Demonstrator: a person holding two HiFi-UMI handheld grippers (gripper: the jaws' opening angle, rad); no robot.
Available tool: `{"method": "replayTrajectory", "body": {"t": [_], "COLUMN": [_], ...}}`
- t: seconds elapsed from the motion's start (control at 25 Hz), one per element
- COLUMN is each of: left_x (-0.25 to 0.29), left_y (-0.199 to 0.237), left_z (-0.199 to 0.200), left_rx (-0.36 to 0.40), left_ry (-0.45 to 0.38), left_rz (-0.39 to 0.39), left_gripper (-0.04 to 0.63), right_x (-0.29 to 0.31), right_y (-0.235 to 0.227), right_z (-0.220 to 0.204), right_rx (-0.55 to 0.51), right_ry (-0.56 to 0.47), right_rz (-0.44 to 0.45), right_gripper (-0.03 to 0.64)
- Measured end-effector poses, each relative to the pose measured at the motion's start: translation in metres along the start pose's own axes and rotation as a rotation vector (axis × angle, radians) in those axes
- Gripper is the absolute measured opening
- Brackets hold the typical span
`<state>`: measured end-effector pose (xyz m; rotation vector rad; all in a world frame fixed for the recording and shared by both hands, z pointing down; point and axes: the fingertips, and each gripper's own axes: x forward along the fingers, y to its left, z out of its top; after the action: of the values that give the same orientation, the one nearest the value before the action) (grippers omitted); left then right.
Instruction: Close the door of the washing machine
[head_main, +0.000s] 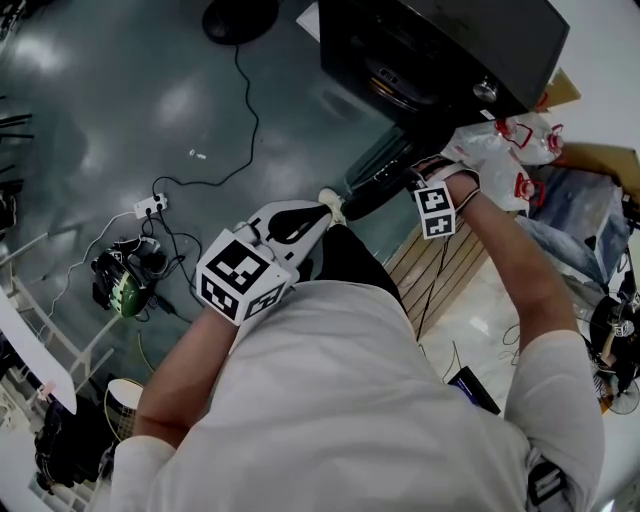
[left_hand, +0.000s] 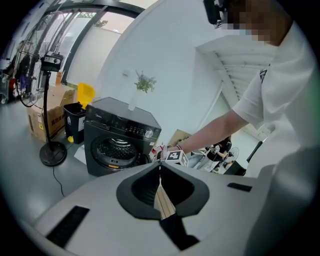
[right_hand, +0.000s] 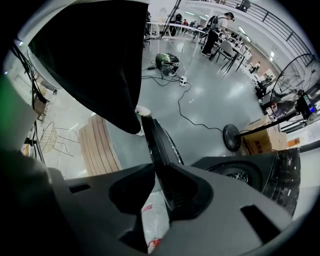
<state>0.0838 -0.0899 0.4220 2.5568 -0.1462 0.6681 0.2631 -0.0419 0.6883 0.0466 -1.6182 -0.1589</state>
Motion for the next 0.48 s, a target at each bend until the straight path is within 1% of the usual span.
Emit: {"method": "replayTrajectory", "body": {"t": [0.2,0.48], "left_x": [-0.002,-0.006], "left_y": [0.003,0.013], "left_z": [0.004,0.010], "left_rx": [-0.004,-0.021], "left_ry": [-0.012,-0.040], "left_rz": [0.022,0.079], "left_gripper": [0.020,0.020], "right_x": [0.002,0.008], "right_y": [-0.016,-0.048], "right_z": [0.005,0.010], "right_rx": [0.041,0.117], "right_ry": [-0.014,-0.028], "right_rz": [-0.001,-0.011], "right_gripper": [0.091,0.087]}}
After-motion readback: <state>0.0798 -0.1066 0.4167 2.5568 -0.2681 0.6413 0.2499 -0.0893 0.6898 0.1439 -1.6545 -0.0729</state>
